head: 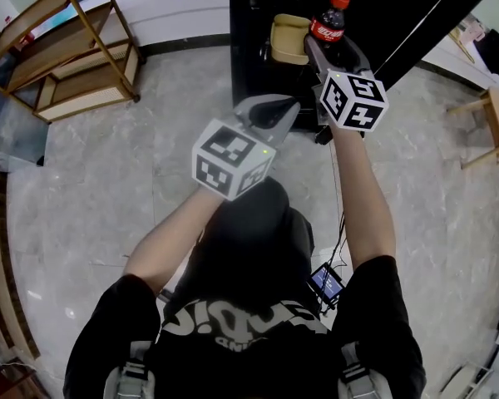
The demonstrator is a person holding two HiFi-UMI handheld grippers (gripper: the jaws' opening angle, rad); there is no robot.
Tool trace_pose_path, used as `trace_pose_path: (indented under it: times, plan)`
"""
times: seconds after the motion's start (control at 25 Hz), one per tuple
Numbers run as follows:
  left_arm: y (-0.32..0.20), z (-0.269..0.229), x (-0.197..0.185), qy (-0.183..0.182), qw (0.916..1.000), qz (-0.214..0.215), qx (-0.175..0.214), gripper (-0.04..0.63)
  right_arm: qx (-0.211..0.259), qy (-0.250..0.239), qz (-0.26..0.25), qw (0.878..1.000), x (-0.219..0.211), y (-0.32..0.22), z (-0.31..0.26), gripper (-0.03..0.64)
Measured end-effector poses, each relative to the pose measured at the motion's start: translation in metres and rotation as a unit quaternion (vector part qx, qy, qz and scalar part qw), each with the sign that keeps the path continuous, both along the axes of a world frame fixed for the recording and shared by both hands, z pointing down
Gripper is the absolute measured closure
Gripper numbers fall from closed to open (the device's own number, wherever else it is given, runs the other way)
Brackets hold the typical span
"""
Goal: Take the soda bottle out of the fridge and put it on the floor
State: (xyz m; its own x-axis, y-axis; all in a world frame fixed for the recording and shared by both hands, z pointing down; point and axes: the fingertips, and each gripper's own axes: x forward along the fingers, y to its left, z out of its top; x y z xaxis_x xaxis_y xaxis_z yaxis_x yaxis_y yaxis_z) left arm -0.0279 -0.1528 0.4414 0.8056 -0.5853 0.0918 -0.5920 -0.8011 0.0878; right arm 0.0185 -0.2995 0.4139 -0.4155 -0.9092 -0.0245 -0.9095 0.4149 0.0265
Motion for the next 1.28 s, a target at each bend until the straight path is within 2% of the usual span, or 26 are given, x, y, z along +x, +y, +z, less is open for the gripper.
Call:
trace_pose_path:
  times: [0.24,0.48,0.64,0.96,1.28]
  plan:
    - [0.046,0.017,0.023,0.002,1.0,-0.003,-0.001,0.594,-0.01,0.003,0.01,1.0,0.036,0.059,0.03,0.36]
    - [0.071,0.029,0.033,0.0,1.0,0.003,0.0,0.594,-0.019,-0.013,0.022,1.0,0.058,0.087,0.052,0.359]
    - [0.08,0.04,0.037,-0.004,0.9998,0.014,0.01,0.594,-0.01,-0.026,0.021,0.999,0.062,0.099,0.065,0.359]
    - [0.076,0.072,0.033,0.002,0.9997,0.025,-0.006,0.594,-0.013,-0.021,0.023,0.999,0.074,0.107,0.112,0.359]
    - [0.079,0.137,0.028,-0.002,0.999,0.04,-0.022,0.594,-0.037,-0.02,0.016,0.999,0.073,0.123,0.201,0.359]
